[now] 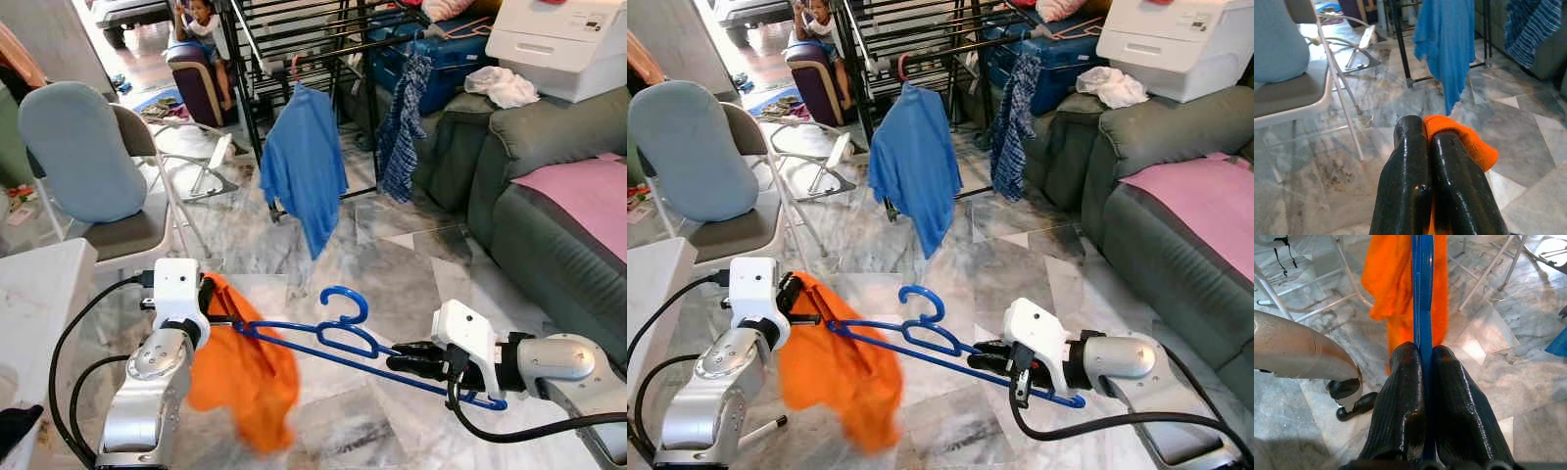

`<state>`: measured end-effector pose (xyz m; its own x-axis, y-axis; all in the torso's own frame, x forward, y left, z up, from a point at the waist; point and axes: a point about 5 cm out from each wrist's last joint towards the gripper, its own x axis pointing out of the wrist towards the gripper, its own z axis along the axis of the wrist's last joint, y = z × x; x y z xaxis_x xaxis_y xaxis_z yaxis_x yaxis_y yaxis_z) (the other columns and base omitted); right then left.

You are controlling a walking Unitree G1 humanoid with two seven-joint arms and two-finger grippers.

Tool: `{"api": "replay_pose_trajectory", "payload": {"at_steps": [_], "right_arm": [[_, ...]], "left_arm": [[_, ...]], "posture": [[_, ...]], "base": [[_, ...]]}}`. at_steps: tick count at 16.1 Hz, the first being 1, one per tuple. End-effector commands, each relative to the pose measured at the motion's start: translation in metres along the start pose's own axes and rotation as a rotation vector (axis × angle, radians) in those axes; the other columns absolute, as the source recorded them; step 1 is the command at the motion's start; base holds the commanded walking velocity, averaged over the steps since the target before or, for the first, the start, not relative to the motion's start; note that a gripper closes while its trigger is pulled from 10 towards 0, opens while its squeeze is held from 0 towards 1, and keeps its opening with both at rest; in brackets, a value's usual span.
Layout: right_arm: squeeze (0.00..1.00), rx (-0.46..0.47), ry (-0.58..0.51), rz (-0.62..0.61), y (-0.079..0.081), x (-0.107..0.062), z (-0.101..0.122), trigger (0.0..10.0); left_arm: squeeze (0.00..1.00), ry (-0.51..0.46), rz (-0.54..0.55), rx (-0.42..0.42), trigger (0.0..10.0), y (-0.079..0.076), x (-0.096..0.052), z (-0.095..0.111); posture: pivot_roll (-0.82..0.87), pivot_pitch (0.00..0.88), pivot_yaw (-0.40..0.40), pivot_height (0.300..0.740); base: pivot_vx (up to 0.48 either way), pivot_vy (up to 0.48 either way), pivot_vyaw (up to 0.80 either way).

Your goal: Hang hanger

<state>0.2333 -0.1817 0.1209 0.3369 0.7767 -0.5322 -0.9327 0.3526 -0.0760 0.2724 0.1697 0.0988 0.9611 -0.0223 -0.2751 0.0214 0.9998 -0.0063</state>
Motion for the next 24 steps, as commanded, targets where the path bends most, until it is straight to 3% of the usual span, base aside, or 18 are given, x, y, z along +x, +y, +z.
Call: {"api": "replay_pose_trajectory", "payload": {"at_steps": [1, 6, 9, 13, 16, 18, 20, 24], "right_arm": [[0.0, -0.031, -0.015, 0.012, -0.001, -0.001, 0.006, 10.0], [0.0, -0.034, -0.001, -0.003, -0.005, 0.002, 0.002, 10.0], [0.0, -0.031, 0.014, -0.065, -0.014, 0.006, -0.004, 10.0], [0.0, -0.012, -0.001, -0.15, -0.03, 0.016, -0.009, 10.0], [0.0, 0.004, -0.018, -0.223, -0.041, 0.021, -0.011, 10.0], [0.0, 0.029, -0.016, -0.261, -0.048, 0.025, -0.016, 10.0], [0.0, 0.035, -0.012, -0.27, -0.048, 0.027, -0.019, 10.0], [0.0, 0.16, -0.068, -0.578, -0.082, 0.023, -0.02, 10.0]], "left_arm": [[0.0, -0.036, 0.0, 0.035, 10.0, 0.003, -0.001, 0.008], [0.0, -0.04, -0.018, 0.041, 10.0, 0.003, -0.007, 0.007], [0.0, -0.088, -0.099, 0.031, 10.0, -0.008, -0.011, 0.021], [0.0, -0.182, -0.297, 0.053, 10.0, -0.026, -0.025, 0.041], [0.0, -0.245, -0.408, 0.008, 10.0, -0.039, -0.033, 0.056], [0.0, -0.295, -0.531, -0.024, 10.0, -0.055, -0.042, 0.067], [0.0, -0.316, -0.563, 0.008, 10.0, -0.059, -0.044, 0.069], [0.0, -0.325, -0.61, 0.031, 10.0, -0.063, -0.047, 0.069]], "posture": [[-0.12, 0.0, 0.118, 0.74], [-0.11, 0.0, 0.113, 0.74], [-0.1, 0.0, 0.11, 0.74], [-0.09, 0.0, 0.101, 0.74], [-0.09, 0.0, 0.097, 0.74], [-0.09, 0.0, 0.096, 0.74], [-0.09, 0.0, 0.097, 0.74], [-0.08, 0.0, 0.101, 0.74]], "base": [[0.0, 0.0, 0.0], [0.0, 0.0, 0.0], [0.0, 0.0, 0.0], [0.0, 0.0, 0.0], [0.0, 0.0, 0.0], [0.0, 0.0, 0.0], [0.0, 0.0, 0.0], [0.0, 0.0, 0.0]]}}
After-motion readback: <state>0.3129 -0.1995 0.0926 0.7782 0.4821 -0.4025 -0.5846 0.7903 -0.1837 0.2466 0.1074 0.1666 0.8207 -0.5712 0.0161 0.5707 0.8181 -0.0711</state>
